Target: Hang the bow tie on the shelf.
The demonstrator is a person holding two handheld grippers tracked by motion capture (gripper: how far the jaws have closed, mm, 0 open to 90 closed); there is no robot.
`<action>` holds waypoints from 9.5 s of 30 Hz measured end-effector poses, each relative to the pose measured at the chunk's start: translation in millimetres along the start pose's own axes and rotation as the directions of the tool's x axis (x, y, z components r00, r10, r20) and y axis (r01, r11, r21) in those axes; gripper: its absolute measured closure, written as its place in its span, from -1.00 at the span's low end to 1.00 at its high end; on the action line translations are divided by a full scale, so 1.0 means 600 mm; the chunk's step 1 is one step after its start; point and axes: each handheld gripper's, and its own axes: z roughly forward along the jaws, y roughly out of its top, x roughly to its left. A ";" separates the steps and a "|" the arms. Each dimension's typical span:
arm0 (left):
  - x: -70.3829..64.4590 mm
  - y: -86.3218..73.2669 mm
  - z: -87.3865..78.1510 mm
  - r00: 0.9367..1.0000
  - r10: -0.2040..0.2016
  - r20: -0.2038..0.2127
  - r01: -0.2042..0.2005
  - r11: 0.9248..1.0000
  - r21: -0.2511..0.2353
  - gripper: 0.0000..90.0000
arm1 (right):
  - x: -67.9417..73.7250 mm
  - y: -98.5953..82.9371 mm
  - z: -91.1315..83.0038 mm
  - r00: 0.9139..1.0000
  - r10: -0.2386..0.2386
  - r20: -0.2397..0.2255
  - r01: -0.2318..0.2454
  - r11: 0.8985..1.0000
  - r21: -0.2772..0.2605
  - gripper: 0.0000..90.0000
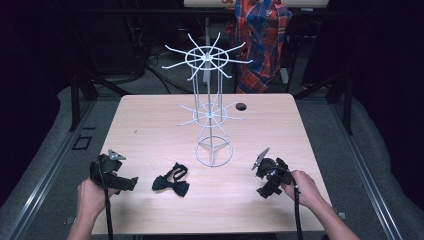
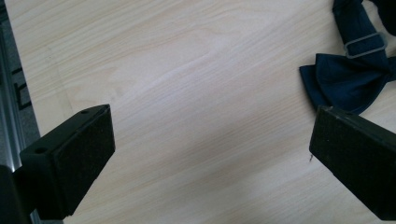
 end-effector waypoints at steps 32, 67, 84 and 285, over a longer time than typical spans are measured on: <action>-0.040 0.043 0.039 0.989 0.029 0.145 -0.031 0.999 0.013 -1.00 | 0.002 0.012 0.013 0.999 -0.035 -0.003 0.035 0.999 0.030 -0.65; -0.087 0.134 0.123 0.955 0.170 0.242 -0.183 0.983 0.032 -0.48 | -0.004 -0.008 0.013 0.999 0.024 -0.025 -0.023 0.998 0.050 -0.65; -0.120 0.141 0.155 0.938 0.222 0.267 -0.246 0.967 0.063 0.19 | -0.006 -0.015 0.010 0.999 0.044 -0.004 -0.044 0.998 0.051 -0.65; -0.143 0.231 0.028 0.899 0.213 0.382 -0.040 0.909 -0.414 0.47 | -0.003 -0.039 -0.001 0.997 0.074 -0.002 -0.074 0.997 0.039 -0.65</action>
